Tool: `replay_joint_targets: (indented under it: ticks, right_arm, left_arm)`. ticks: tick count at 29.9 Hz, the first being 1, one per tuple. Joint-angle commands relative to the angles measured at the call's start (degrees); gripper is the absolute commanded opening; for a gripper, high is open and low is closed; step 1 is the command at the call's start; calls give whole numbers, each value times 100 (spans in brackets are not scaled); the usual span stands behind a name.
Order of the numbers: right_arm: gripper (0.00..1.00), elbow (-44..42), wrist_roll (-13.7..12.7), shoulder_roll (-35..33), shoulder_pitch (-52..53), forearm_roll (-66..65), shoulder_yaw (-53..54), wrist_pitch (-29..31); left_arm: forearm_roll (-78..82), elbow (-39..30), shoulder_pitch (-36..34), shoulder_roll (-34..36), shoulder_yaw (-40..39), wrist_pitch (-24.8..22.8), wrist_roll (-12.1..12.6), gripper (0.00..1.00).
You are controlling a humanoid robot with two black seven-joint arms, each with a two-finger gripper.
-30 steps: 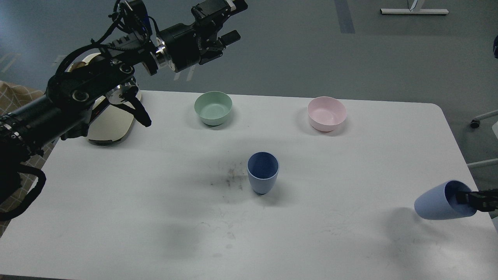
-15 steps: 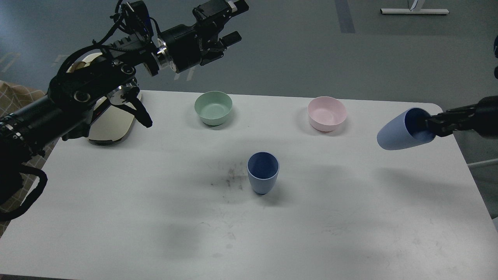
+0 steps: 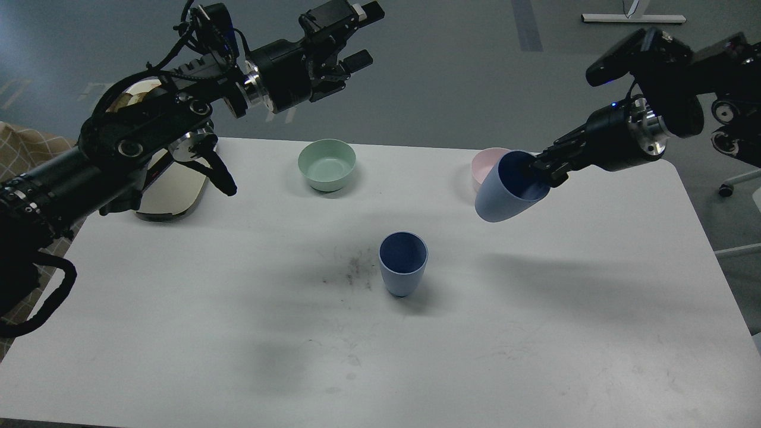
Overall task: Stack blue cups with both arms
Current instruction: 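Lift the cup with the right gripper toward the centered cup, then lower the held cup into the centered blue cup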
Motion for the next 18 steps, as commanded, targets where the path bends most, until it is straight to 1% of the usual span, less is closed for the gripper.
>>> replay_joint_targets:
  ticks: [1,11,18]
  right_arm:
    - [0,-10,0,459,103,319,-35,-1]
    - [0,-80,0,1312,385,530,-387,-1]
    - [0,-387,0,1857,367,775,-431,-1]
  left_arm:
    - [0,-1,5,-8,0,-7,0,98]
    - [0,-1,5,0,0,-7,0,98]
    - [0,-1,5,0,-9,-7,0,98]
